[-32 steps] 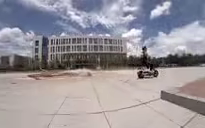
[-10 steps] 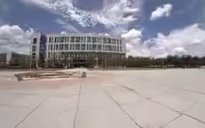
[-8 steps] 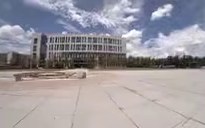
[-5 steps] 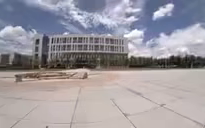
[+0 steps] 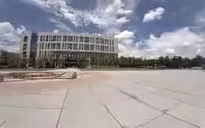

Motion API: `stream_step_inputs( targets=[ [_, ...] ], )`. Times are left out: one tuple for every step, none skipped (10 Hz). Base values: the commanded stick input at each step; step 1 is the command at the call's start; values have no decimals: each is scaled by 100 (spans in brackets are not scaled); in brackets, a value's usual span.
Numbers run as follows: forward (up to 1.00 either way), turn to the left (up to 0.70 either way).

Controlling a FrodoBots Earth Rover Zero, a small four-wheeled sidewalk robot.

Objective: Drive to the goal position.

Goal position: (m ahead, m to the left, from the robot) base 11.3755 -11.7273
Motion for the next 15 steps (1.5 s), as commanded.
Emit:
stream_step_inputs(
  targets=[
    [70, -35],
    [70, -34],
    [70, -35],
    [70, -35],
    [70, -35],
    [70, -35],
    [70, -35],
    [70, -35],
    [70, -35],
    [70, -35],
    [70, -35],
    [70, -35],
    [70, -35],
    [70, -35],
    [70, -35]
  ],
)
